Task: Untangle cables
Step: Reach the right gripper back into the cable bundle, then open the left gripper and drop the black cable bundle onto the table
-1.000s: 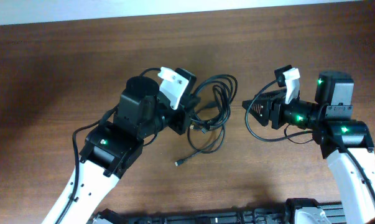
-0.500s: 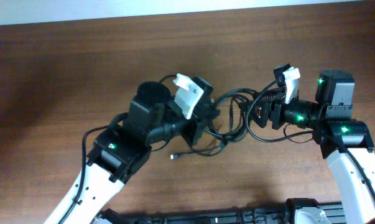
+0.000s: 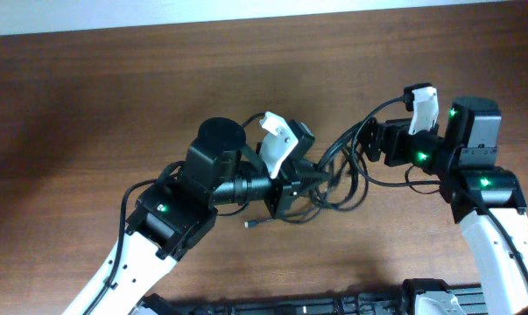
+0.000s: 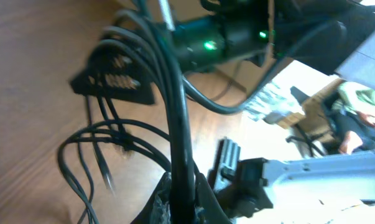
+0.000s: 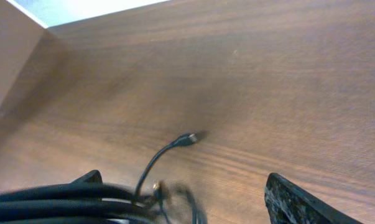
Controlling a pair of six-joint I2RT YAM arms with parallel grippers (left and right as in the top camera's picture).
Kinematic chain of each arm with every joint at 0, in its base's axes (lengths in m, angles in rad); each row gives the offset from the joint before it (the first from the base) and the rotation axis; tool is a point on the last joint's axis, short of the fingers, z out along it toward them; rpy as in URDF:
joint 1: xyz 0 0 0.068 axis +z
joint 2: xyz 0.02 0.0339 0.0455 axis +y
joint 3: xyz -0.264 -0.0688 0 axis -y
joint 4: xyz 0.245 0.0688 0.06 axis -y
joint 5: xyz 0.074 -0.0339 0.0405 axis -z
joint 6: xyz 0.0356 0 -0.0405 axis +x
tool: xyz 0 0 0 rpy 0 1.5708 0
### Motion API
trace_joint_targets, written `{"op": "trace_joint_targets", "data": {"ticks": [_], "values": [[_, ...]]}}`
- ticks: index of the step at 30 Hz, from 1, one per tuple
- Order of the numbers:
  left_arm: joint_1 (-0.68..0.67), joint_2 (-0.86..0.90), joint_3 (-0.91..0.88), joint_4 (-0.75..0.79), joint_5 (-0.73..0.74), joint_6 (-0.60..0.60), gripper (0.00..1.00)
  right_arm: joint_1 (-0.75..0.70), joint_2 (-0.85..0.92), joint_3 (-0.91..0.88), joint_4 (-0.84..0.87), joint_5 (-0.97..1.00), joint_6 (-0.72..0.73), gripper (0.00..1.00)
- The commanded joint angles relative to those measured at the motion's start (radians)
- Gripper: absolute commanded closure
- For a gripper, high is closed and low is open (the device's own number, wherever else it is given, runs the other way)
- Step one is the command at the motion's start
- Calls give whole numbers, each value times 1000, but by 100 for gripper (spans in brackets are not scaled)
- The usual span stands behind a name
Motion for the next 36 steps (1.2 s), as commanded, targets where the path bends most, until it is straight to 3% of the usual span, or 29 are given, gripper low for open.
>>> {"op": "trace_joint_targets", "data": {"ticks": [1,6,8,19,29,34,36], "values": [[-6,-23,12,7,122,-8,100,-6,1,10,25,67,1,18],[-5,-23,12,3,66,-7,100,-6,1,10,27,68,1,18],[-5,-23,12,-12,-26,-7,100,-6,1,10,21,84,1,18],[-1,-34,12,-112,-468,2,100,-6,1,10,-174,520,40,17],[-1,-45,12,-112,-848,20,100,-6,-41,10,-179,353,51,15],[-1,-51,12,-10,-856,27,100,-6,-117,10,-183,261,50,15],[-1,-63,12,52,-857,27,91,-6,-159,10,-185,247,50,10]]}}
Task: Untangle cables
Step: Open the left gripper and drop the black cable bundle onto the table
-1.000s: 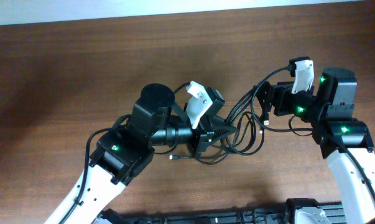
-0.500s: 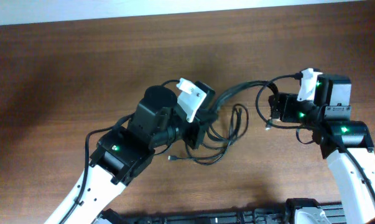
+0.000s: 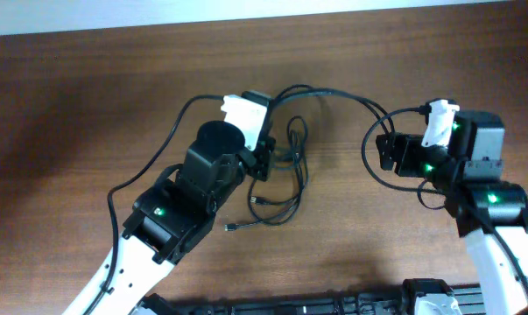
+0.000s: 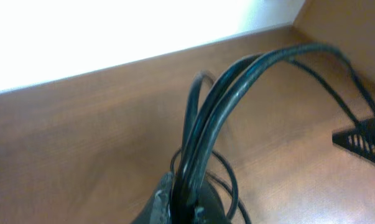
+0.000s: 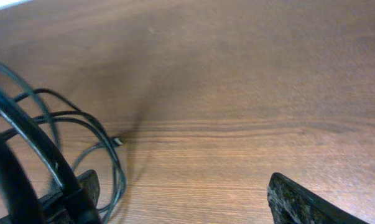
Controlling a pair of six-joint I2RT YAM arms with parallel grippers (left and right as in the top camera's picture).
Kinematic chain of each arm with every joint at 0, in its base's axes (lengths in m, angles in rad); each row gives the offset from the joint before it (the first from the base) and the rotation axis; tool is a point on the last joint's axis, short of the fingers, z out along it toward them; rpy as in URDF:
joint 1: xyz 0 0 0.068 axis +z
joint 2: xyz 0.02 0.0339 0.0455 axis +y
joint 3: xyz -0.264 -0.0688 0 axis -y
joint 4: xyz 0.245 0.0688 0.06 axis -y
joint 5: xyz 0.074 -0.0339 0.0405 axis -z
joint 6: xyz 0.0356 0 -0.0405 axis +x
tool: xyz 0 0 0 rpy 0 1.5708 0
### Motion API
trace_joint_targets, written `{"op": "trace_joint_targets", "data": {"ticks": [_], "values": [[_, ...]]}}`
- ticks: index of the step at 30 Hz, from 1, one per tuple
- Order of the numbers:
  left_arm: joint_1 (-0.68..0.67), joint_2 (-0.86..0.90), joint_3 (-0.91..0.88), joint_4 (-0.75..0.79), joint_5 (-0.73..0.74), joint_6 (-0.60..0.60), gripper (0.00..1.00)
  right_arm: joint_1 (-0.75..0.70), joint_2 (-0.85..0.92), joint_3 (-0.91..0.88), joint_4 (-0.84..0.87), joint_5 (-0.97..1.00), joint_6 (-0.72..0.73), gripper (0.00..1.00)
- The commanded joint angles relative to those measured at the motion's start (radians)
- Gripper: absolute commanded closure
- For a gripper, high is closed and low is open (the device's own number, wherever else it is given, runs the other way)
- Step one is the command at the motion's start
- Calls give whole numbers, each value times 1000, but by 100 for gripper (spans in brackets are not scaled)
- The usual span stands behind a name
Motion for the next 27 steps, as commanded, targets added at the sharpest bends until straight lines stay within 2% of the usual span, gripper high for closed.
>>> {"op": "trace_joint_targets", "data": {"ticks": [1,2,4,7,12,13,16,27], "values": [[0,-51,12,88,-47,18,80,-6,-78,10,-4,-50,4,5],[0,-57,12,105,-47,18,68,-6,-97,10,-8,-50,4,0],[0,-70,12,127,-47,18,37,-6,-131,10,-13,-50,4,1],[0,-74,12,123,-51,18,23,-6,-156,10,-15,-50,4,1],[0,-74,12,77,-51,18,19,-6,-158,10,-23,-50,4,1],[0,-74,12,65,-51,18,12,-6,-158,10,-21,-50,4,1],[0,-74,12,24,-51,40,0,-6,-158,10,-22,-50,5,1],[71,-75,12,-120,-65,30,1,-6,-130,10,-50,-77,5,1]]}}
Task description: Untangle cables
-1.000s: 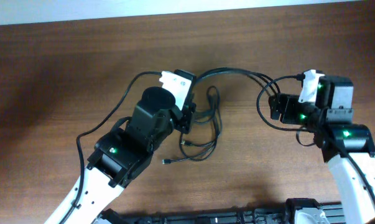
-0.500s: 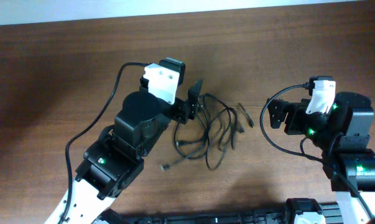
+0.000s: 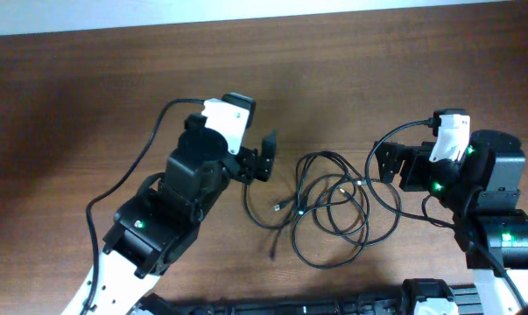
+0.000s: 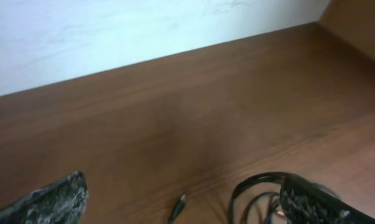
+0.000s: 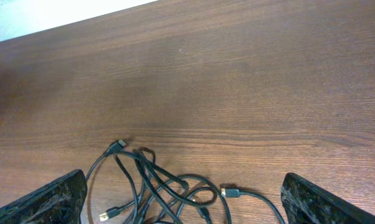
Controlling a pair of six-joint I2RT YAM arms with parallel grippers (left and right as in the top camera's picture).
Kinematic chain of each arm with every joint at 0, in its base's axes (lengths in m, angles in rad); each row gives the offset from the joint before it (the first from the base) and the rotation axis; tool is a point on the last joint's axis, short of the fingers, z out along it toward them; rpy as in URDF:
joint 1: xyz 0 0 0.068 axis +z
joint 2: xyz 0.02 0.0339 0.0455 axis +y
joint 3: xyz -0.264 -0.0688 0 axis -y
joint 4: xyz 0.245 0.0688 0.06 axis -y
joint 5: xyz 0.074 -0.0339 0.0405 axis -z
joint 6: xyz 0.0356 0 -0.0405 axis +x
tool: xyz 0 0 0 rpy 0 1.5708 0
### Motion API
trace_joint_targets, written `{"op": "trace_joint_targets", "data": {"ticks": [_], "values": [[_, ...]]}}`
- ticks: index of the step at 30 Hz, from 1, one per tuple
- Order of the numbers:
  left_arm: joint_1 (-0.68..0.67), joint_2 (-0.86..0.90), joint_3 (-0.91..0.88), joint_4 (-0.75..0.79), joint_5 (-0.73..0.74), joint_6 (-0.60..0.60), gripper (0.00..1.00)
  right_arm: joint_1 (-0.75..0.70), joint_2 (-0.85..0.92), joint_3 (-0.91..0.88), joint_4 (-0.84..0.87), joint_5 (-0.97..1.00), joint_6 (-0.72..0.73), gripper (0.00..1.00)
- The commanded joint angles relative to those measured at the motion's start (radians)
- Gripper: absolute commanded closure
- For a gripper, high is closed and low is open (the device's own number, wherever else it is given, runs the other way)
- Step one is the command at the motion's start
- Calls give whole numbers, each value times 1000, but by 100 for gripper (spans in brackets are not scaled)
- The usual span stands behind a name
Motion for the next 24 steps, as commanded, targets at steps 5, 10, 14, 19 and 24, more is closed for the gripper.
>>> {"op": "trace_joint_targets", "data": {"ticks": [5,10,14,19,24], "values": [[74,-7,11,-41,-14,6,1,-6,109,10,-84,-28,-4,1],[85,-7,11,-79,-47,10,1,-6,221,10,-135,-270,-196,1],[85,-5,11,-132,-182,10,1,-5,287,10,-181,-284,-215,1],[85,-5,11,-174,-208,10,1,32,328,10,-236,-299,-285,4],[85,-5,11,-180,-174,71,1,109,333,9,-238,-282,-311,4]]}}
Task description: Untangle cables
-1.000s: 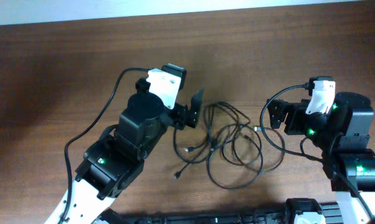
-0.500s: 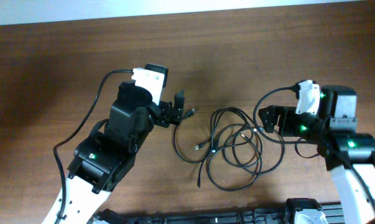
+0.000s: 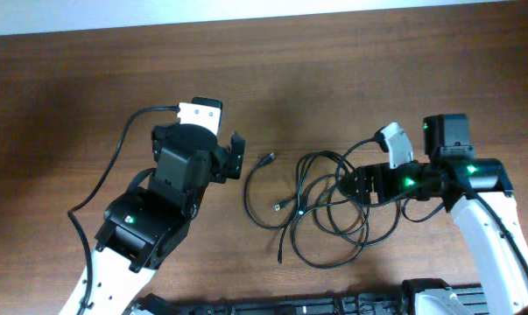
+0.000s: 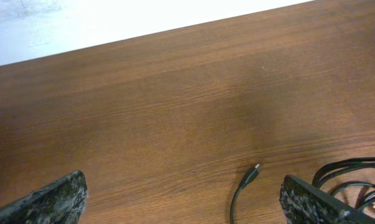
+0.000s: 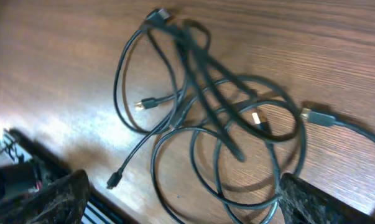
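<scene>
A loose tangle of thin black cables (image 3: 320,206) lies on the brown table (image 3: 71,79), several loops crossing each other. One plug end (image 3: 268,160) reaches out up-left of it. My left gripper (image 3: 235,157) stands open just left of that plug (image 4: 255,168), with nothing between its fingers (image 4: 56,198). My right gripper (image 3: 349,186) hangs open over the right side of the tangle (image 5: 218,106). Its fingertips (image 5: 321,200) straddle the lower loops without gripping.
A black frame (image 3: 334,306) runs along the table's near edge, close under the tangle (image 5: 25,171). The left arm's own lead (image 3: 115,179) loops out to the left. A white wall (image 4: 112,15) backs the far edge.
My right gripper has moved from right of the tangle to above its right side, tilted down at it. The left gripper has drawn back to the left. Both are still open.
Both grippers were shut on the bunched cables, close together mid-table. Then they stood apart, each still holding, a strand arching between them. Then both were open and the cables lay in a loose heap. Now the right gripper is over that heap.
</scene>
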Controlling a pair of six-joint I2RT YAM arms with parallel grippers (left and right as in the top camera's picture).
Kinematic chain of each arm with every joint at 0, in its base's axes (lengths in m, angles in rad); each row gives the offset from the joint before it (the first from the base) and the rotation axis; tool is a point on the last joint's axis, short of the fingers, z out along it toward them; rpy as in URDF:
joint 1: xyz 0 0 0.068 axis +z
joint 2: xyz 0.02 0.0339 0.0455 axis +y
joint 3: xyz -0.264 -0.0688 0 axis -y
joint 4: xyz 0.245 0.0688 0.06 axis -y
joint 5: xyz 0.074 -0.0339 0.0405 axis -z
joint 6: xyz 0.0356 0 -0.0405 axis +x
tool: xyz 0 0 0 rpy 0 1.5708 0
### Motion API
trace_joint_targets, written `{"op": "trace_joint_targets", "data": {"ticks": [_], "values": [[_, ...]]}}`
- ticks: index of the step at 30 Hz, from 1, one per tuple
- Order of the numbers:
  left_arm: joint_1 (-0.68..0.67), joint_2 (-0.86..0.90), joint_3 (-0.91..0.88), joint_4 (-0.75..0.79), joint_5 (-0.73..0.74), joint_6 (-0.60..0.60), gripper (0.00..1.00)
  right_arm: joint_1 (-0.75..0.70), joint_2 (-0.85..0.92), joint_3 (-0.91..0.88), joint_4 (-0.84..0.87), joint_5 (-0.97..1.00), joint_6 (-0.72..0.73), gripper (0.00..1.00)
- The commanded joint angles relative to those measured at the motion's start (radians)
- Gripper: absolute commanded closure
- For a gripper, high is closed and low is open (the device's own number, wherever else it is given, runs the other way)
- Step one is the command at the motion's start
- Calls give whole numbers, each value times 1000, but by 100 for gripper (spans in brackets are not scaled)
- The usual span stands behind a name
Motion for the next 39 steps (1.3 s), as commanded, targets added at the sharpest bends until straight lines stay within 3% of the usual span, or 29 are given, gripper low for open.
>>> {"op": "trace_joint_targets", "data": {"ticks": [1,6,14,33,38,39], "values": [[4,-5,11,-2,40,114,1,60,4,9,-1,31,-45,4],[13,-5,11,-3,151,204,1,80,6,9,1,113,-45,4],[168,-5,11,-3,376,248,1,81,98,8,2,106,-46,5],[172,-5,11,-32,377,256,1,119,224,3,50,40,-61,5],[172,-5,11,-32,377,256,1,200,237,-14,190,66,-60,6],[172,-5,11,-32,377,256,1,208,243,-14,198,66,-60,11]]}}
